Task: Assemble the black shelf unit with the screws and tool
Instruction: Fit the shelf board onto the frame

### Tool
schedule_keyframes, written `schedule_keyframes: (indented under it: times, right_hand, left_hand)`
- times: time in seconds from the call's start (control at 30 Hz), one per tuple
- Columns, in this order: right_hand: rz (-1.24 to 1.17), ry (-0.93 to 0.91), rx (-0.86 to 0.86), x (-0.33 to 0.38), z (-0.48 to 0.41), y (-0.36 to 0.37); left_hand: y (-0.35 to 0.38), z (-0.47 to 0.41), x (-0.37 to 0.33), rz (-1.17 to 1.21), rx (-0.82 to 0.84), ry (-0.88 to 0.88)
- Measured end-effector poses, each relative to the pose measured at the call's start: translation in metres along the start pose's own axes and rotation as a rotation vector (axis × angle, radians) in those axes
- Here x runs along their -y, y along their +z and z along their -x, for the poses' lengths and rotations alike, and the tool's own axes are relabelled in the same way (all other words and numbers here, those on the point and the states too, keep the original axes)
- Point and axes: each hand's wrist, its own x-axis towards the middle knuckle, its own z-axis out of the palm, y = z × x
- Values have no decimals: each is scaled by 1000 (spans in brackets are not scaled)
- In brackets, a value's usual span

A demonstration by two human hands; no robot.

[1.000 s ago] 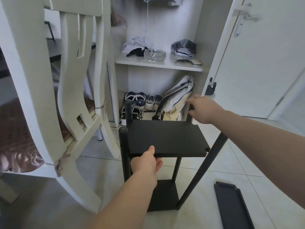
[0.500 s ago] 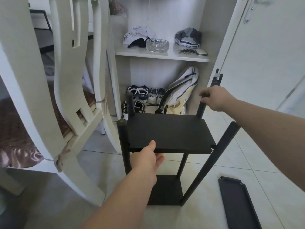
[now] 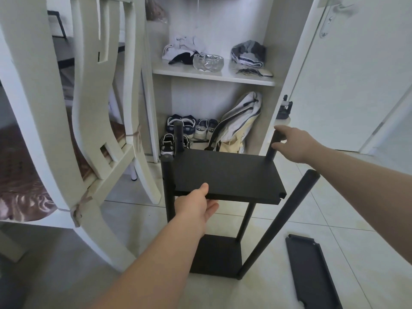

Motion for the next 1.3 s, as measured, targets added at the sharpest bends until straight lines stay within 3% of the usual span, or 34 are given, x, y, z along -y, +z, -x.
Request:
schedule_keyframes:
  times: [0.1,0.2,0.27,0.37,0.5,0.57,0.73,0.9,1.03,1.3]
  right_hand:
    - [-129,1,-138,10,29,-1]
    - [-270,-171,-415,31,79,4]
    - [-445,-243,-504,45,118,18]
    - [-724,-84,-341,57,155,51]
    - [-1022,420,138,54,159,79]
    - [-1201,559,261,48,156,87]
    - [-1561,627,227,48,145,101]
    - [-1621,724,131,47,131,112]
    - [-1624,756,149,47,126,123]
    - [-1616,714,98,43,132,146]
  left_hand:
    - [0,-1,0,-23,15,-7]
    - [1,-1,-1,-38,13,-8]
    - [1,-1,-2,-48,14,-4]
    - [2,0,-3,-59,21,5]
    - [1,2,0,-86,4,22]
    - [0,2,1,-89,20,28]
    - [-2,1,2,-84,47,54]
    - [-3,-7,6,-107,51,60]
    - [-9,-12,8,-114,60,74]
    - [-24,-17,24,-89,104,95]
